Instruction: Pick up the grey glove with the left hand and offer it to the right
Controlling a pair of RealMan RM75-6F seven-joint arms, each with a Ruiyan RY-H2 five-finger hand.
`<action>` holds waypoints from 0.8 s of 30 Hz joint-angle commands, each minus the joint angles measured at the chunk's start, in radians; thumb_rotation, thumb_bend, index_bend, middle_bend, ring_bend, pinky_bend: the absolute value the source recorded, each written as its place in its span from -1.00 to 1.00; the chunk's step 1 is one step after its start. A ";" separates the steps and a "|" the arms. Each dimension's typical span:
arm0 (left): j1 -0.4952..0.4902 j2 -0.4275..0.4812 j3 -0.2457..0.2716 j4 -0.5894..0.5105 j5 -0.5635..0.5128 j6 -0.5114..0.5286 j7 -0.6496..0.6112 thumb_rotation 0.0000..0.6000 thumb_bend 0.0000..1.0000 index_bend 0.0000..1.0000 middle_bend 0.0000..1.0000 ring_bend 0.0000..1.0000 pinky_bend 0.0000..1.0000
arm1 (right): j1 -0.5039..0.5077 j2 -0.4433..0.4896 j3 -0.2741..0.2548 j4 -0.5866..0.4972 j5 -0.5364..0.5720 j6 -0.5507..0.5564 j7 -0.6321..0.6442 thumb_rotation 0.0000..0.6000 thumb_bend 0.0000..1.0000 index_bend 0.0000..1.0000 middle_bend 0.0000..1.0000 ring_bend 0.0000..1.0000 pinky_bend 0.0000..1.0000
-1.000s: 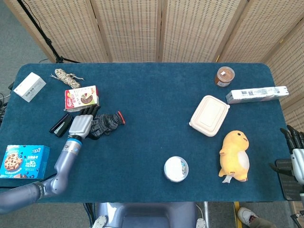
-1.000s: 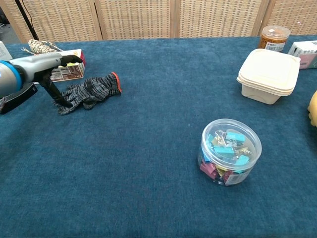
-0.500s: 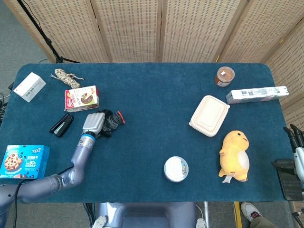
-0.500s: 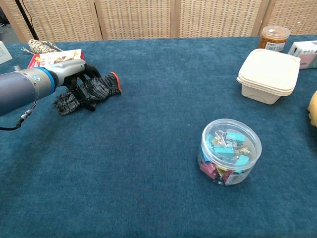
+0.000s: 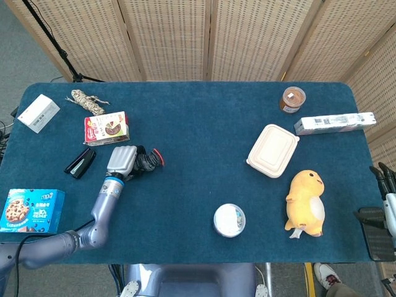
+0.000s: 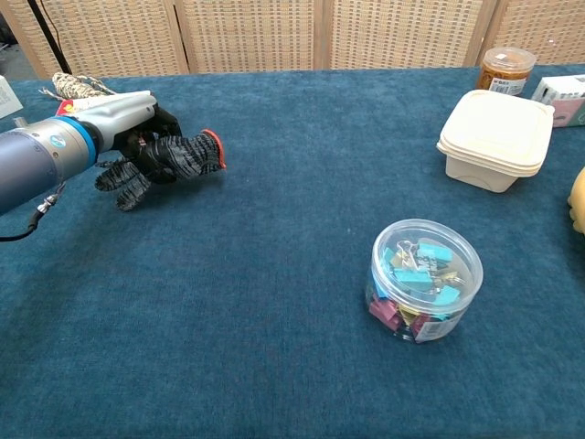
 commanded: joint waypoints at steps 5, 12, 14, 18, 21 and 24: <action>-0.004 0.071 0.004 -0.043 0.179 -0.027 -0.133 1.00 -0.41 0.08 -0.02 -0.13 0.02 | 0.038 -0.008 -0.045 0.020 -0.087 -0.058 -0.003 1.00 -1.00 -0.89 -1.00 -1.00 -1.00; -0.059 0.124 0.018 -0.054 0.404 -0.076 -0.275 1.00 -0.41 0.08 -0.02 -0.13 0.02 | 0.135 0.008 -0.080 0.064 -0.239 -0.126 0.150 1.00 -1.00 -0.86 -1.00 -1.00 -1.00; -0.080 0.139 0.021 -0.061 0.450 -0.093 -0.304 1.00 -0.42 0.08 -0.02 -0.14 0.02 | 0.171 0.013 -0.087 0.066 -0.281 -0.139 0.224 1.00 -1.00 -0.85 -1.00 -1.00 -1.00; -0.122 0.165 0.019 -0.078 0.506 -0.128 -0.351 1.00 -0.43 0.08 -0.02 -0.15 0.02 | 0.241 0.013 -0.088 0.063 -0.334 -0.170 0.319 1.00 -1.00 -0.81 -1.00 -1.00 -1.00; -0.157 0.177 0.012 -0.081 0.529 -0.152 -0.354 1.00 -0.44 0.08 -0.02 -0.16 0.02 | 0.294 -0.003 -0.086 0.061 -0.354 -0.205 0.351 1.00 -1.00 -0.77 -1.00 -1.00 -1.00; -0.189 0.180 -0.007 -0.100 0.507 -0.185 -0.357 1.00 -0.44 0.08 -0.02 -0.17 0.02 | 0.337 -0.021 -0.083 0.048 -0.359 -0.237 0.378 1.00 -1.00 -0.76 -1.00 -1.00 -1.00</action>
